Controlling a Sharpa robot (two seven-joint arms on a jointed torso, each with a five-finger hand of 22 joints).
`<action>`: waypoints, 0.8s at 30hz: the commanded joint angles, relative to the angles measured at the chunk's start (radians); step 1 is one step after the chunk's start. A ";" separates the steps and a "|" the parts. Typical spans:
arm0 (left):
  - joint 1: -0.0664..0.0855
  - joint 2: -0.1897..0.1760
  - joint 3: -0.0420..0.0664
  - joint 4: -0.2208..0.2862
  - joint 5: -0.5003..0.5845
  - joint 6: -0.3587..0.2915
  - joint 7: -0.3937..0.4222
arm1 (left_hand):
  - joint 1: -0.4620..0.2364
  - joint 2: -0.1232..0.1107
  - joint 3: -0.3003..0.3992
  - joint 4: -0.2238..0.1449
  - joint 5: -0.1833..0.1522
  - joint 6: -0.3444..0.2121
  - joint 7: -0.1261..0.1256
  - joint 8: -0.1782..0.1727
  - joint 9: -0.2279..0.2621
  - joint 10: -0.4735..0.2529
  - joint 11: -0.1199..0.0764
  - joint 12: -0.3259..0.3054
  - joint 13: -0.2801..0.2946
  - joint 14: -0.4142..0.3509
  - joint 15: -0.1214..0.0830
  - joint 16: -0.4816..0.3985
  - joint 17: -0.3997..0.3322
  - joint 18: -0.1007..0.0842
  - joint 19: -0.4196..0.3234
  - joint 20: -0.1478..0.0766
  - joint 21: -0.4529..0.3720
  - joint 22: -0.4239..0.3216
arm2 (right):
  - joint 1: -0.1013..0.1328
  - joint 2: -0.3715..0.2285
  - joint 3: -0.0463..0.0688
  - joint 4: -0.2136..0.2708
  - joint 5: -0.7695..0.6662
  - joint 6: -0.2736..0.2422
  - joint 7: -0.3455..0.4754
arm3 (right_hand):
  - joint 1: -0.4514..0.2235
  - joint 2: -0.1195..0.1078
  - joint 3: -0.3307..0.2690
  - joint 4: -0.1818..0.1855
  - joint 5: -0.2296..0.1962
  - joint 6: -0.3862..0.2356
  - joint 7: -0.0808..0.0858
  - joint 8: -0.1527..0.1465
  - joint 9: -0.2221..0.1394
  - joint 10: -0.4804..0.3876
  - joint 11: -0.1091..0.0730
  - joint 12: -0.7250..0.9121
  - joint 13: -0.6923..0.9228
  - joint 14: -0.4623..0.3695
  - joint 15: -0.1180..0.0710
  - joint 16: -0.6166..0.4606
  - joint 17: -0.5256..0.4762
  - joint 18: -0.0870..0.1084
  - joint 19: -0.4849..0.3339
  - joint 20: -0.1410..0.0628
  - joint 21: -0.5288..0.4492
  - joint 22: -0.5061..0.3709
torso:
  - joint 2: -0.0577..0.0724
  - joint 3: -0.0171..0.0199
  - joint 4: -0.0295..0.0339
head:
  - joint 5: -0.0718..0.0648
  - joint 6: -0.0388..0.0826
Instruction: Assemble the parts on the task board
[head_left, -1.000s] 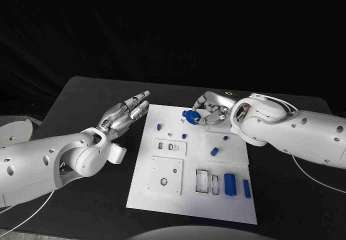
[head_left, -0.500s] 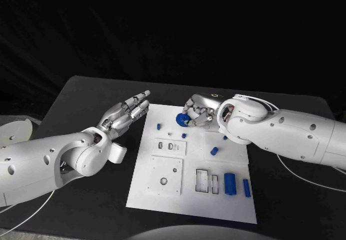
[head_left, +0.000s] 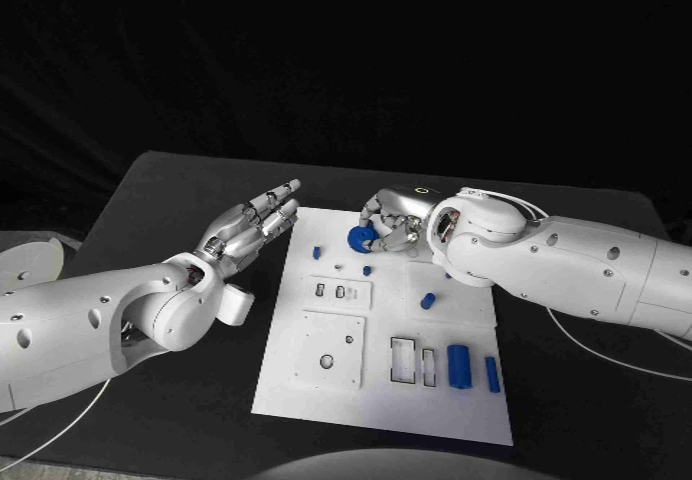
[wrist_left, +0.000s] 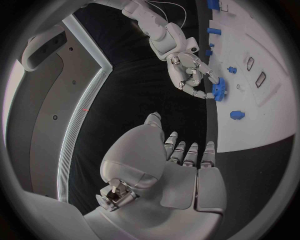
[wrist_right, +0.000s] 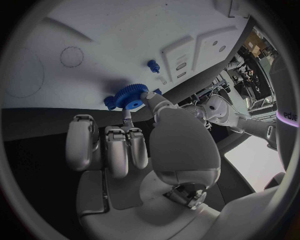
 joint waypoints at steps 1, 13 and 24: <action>0.000 0.003 0.000 0.000 0.000 0.021 0.007 | 0.009 0.001 0.008 0.000 0.007 0.004 0.001 0.006 0.001 0.002 0.004 0.000 0.001 -0.001 0.009 -0.004 -0.001 0.009 0.002 0.007 0.003 0.001 | -0.003 0.002 -0.001 -0.003 -0.023 0.036 -0.014 | 0.003 0.005 0.003 -0.004 -0.018 -0.038 0.002 -0.033 -0.014 0.105 0.002 0.004 0.263 0.103 0.006 -0.007 0.253 0.006 -0.012 0.000 -0.010 0.053 | 0.001 0.0003 0.0001 | 0.000 -0.001; 0.000 0.004 0.000 -0.002 0.004 0.025 0.003 | 0.010 0.002 0.009 -0.001 0.007 0.005 0.002 0.007 0.001 0.002 0.005 0.000 0.001 -0.001 0.010 -0.004 -0.001 0.009 0.002 0.007 0.003 0.001 | -0.005 0.003 -0.001 -0.005 -0.022 0.035 -0.012 | 0.011 0.010 0.005 -0.011 -0.042 -0.113 -0.007 -0.088 -0.053 0.105 -0.006 0.004 0.263 0.097 0.001 -0.020 0.240 0.011 -0.025 -0.002 -0.034 0.041 | 0.001 0.0001 0.0001 | 0.001 -0.004; 0.000 0.002 0.000 -0.003 0.004 0.027 0.002 | 0.012 0.002 0.010 -0.001 0.009 0.008 0.007 0.008 0.002 0.003 0.009 0.000 0.001 -0.001 0.012 -0.004 -0.001 0.009 0.003 0.010 0.003 0.002 | 0.001 -0.064 -0.001 0.041 -0.017 -0.071 0.019 | 0.020 0.014 0.009 -0.017 -0.035 -0.094 -0.005 -0.083 -0.060 0.105 -0.005 0.004 0.263 0.101 0.000 -0.011 0.249 0.007 -0.013 -0.004 -0.021 0.053 | 0.000 -0.0002 -0.0019 | 0.009 -0.003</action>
